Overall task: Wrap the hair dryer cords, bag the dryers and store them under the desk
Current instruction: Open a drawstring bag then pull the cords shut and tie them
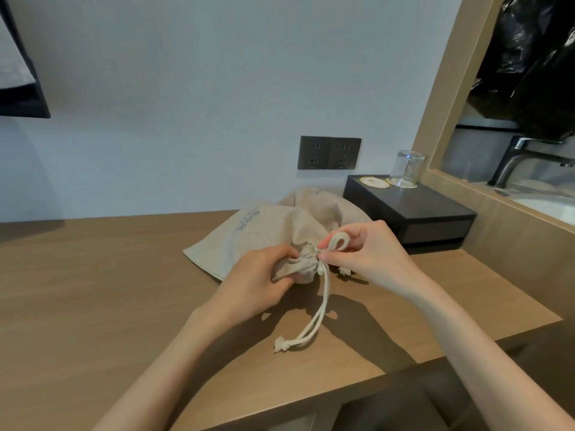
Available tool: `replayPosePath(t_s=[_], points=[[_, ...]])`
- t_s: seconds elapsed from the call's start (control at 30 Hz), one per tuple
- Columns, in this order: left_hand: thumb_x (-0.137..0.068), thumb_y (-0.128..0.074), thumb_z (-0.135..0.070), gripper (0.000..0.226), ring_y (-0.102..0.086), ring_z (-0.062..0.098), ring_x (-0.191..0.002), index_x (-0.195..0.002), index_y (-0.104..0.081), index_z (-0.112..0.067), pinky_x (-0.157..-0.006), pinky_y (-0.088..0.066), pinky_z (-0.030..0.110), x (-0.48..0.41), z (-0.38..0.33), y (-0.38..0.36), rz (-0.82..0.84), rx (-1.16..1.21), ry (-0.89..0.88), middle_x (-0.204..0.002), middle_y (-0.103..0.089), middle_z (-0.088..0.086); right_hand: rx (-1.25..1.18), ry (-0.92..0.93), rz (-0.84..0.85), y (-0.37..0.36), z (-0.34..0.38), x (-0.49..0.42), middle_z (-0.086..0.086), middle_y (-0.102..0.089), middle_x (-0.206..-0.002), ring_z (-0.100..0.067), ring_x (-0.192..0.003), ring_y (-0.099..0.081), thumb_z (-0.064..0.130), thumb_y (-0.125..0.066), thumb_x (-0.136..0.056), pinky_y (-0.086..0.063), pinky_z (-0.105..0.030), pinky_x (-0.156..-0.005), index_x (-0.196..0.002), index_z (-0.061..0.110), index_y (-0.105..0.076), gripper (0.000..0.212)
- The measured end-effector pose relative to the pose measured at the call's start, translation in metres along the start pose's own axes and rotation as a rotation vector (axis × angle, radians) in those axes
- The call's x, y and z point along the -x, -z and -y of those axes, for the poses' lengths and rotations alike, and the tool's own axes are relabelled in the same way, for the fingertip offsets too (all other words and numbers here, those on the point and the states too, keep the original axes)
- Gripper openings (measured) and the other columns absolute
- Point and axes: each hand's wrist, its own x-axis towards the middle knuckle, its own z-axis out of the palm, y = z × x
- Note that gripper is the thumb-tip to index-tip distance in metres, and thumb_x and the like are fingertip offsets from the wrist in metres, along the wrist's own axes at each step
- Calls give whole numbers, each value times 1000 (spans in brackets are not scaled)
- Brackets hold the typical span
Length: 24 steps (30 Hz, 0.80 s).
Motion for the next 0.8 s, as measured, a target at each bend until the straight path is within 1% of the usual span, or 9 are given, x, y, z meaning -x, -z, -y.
replayPosePath(t_s=[0.07,0.2,0.27,0.4,0.43,0.53,0.6,0.67,0.8], points=[[-79,-68,-17,24,-53,-6,-68,-97,-60,-31,-60,-35,9,0,1,1,-6,1,1,-74,-54,-27,54,43,-78,-4,-4,1,10,-72,-71,-5,-72,-68,20,-77,-76,-57,-39,-74,-83,26,-75,8],[-79,-67,-20,22,-52,-1,-64,-100,-62,-26,-59,-34,13,-2,1,2,9,-13,-4,-72,-57,-20,208,155,-234,-14,-11,3,17,-69,-76,0,-76,-64,21,-73,-81,-54,-25,-70,-86,28,-73,9],[-79,-67,-22,21,-52,2,-65,-99,-63,-26,-59,-36,16,-3,3,2,29,2,-9,-75,-60,-15,320,239,-308,-19,-16,2,13,-69,-79,-3,-79,-64,17,-72,-82,-52,-22,-68,-92,26,-73,13],[-79,-70,-23,17,-50,0,-61,-91,-59,-29,-56,-33,14,-2,3,3,63,29,-28,-67,-56,-17,500,464,-308,-27,-30,-1,-3,-72,-89,-16,-81,-67,0,-79,-71,-57,-29,-73,-120,13,-65,52],[-79,-70,-23,18,-50,0,-62,-89,-57,-30,-56,-34,15,-1,3,4,70,39,-32,-67,-55,-17,552,538,-320,-28,-34,-1,-4,-72,-89,-16,-81,-68,-1,-81,-67,-57,-28,-73,-116,10,-67,52],[-79,-72,-25,18,-51,4,-64,-84,-56,-31,-58,-36,16,-1,2,5,106,69,-41,-67,-57,-15,631,647,-383,-32,-39,-4,-8,-66,-93,-14,-74,-65,1,-80,-69,-56,-20,-67,-96,9,-72,29],[-79,-73,-25,16,-52,6,-64,-82,-58,-29,-59,-39,19,0,0,5,129,104,-50,-68,-58,-12,653,657,-390,-36,-43,-7,-9,-59,-94,-13,-70,-60,0,-76,-74,-55,-20,-59,-95,7,-67,23],[-79,-74,-25,16,-53,5,-64,-80,-58,-29,-60,-41,21,0,-2,4,154,169,-42,-68,-60,-12,670,671,-405,-42,-50,-8,-8,-55,-94,-13,-70,-57,1,-71,-79,-53,-19,-57,-96,8,-58,23],[-80,-73,-31,11,-56,1,-66,-78,-62,-30,-61,-42,17,4,-11,4,237,264,-59,-70,-61,-18,533,738,-431,-44,-62,-5,0,-49,-93,-9,-76,-49,11,-53,-87,-46,-21,-55,-102,16,-43,19]])
